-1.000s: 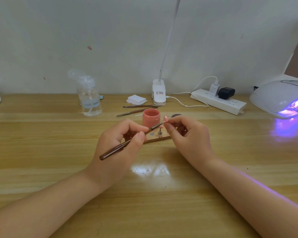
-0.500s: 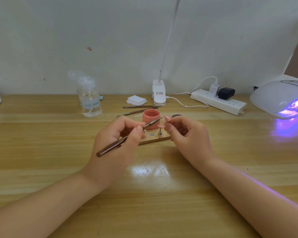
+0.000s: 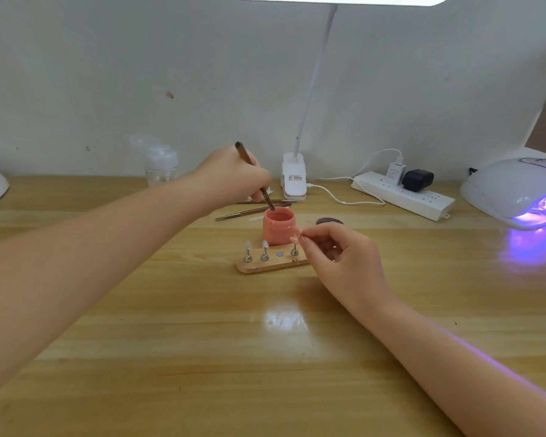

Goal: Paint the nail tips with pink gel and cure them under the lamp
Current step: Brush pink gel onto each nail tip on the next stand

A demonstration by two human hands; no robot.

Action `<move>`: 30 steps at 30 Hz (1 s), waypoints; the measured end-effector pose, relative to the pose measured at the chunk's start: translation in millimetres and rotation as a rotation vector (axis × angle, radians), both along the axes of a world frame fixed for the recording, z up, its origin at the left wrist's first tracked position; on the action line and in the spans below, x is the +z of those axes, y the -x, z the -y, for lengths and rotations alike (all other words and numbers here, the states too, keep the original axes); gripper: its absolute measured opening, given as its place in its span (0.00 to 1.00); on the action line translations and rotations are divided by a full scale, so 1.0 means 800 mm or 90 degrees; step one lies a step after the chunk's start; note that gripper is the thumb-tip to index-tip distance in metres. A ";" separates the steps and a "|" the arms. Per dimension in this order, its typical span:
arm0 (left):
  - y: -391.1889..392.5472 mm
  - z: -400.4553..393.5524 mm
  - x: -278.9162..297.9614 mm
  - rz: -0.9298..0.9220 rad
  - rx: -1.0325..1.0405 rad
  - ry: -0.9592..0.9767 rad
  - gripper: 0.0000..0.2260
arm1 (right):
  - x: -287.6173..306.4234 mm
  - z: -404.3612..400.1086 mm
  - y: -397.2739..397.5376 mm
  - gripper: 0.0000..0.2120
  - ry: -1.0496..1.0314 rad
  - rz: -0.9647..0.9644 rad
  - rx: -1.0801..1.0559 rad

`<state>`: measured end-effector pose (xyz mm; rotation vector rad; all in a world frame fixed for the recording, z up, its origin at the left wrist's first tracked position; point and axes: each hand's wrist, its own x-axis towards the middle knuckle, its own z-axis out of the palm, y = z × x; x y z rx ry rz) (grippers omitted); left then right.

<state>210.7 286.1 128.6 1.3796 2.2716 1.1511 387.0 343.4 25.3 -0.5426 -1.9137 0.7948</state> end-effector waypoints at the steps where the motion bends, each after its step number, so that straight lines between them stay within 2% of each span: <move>1: -0.001 -0.008 0.001 0.011 -0.002 0.025 0.07 | 0.000 0.000 0.000 0.05 0.000 -0.003 0.004; 4: -0.007 -0.023 -0.001 0.021 -0.019 0.083 0.07 | 0.001 0.002 0.002 0.10 0.016 -0.015 0.015; 7: -0.013 -0.028 -0.011 0.007 -0.035 0.145 0.09 | 0.000 0.002 0.002 0.05 0.013 -0.012 0.024; 9: -0.011 -0.029 -0.017 0.029 -0.021 0.143 0.08 | 0.001 0.002 0.001 0.03 0.029 -0.017 0.023; 12: 0.003 -0.027 -0.018 0.144 0.055 0.077 0.03 | 0.004 0.002 0.001 0.04 0.087 -0.036 0.019; 16: 0.026 -0.007 -0.021 0.376 0.096 -0.027 0.05 | 0.006 0.001 0.003 0.04 0.129 -0.040 0.018; 19: 0.037 0.011 -0.030 0.502 0.092 -0.039 0.07 | 0.006 0.002 0.002 0.04 0.124 -0.042 0.019; 23: 0.046 0.025 -0.043 0.577 0.104 -0.036 0.09 | 0.005 0.006 0.002 0.05 0.096 -0.034 0.031; 28: 0.048 0.030 -0.047 0.665 0.087 -0.104 0.09 | 0.004 0.006 0.003 0.06 0.088 -0.013 0.039; 30: 0.043 0.028 -0.049 0.669 0.080 -0.095 0.09 | 0.004 0.005 0.002 0.06 0.099 -0.016 0.043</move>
